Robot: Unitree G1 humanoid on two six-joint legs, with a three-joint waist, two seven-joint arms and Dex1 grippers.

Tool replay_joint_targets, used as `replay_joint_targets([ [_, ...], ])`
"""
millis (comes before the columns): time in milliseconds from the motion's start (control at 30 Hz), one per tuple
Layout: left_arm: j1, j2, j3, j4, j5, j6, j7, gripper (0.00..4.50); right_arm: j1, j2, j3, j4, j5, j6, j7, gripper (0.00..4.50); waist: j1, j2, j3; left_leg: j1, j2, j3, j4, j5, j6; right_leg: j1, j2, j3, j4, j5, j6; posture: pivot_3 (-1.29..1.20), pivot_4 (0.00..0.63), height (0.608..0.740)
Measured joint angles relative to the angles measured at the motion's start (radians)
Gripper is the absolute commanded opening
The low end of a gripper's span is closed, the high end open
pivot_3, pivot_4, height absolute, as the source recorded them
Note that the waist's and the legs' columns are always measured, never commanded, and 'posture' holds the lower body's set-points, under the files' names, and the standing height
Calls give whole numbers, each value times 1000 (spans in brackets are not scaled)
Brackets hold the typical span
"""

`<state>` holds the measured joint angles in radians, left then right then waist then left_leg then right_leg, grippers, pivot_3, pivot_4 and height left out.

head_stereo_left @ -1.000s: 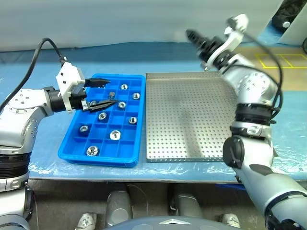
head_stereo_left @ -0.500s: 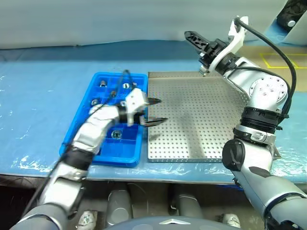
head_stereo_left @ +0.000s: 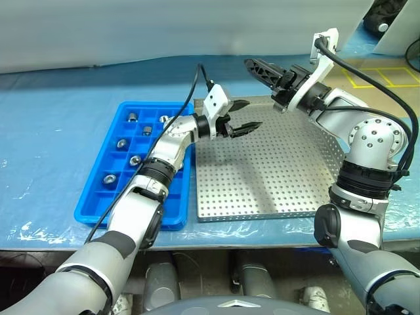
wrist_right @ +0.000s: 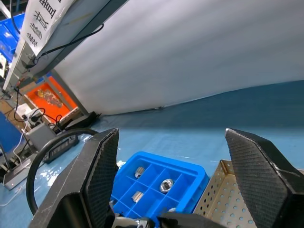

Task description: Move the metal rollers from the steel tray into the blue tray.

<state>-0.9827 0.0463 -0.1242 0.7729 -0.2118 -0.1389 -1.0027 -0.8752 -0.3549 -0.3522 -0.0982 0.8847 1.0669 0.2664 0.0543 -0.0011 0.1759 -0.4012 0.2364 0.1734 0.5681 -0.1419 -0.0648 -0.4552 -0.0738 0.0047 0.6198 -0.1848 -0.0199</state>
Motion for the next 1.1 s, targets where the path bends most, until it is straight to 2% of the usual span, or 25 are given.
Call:
replay_joint_targets([
  [133, 18, -16, -2, -52, -10, 34, -40, 3746, 0, 6, 3, 0, 0, -14, -1, 3671, 0, 0, 0, -1, 0, 0, 2, -1, 1, 0, 0, 0, 0, 0, 0, -216, 150, 740],
  [567, -37, -113, 53, 36, 13, -27, 135, 3746, -24, 25, 43, 27, -1, -37, 6, 3671, -1, 0, 0, -1, 1, 0, 2, -1, 1, 1, 0, -1, -1, 0, -1, -202, 150, 740],
  [1100, -26, -141, 54, -23, -5, 22, 96, 3746, -32, 23, 69, 37, -5, -42, 25, 3671, -1, 0, 0, -1, 1, 0, 2, -1, 2, 1, -1, -1, -2, 0, -1, -207, 150, 740],
])
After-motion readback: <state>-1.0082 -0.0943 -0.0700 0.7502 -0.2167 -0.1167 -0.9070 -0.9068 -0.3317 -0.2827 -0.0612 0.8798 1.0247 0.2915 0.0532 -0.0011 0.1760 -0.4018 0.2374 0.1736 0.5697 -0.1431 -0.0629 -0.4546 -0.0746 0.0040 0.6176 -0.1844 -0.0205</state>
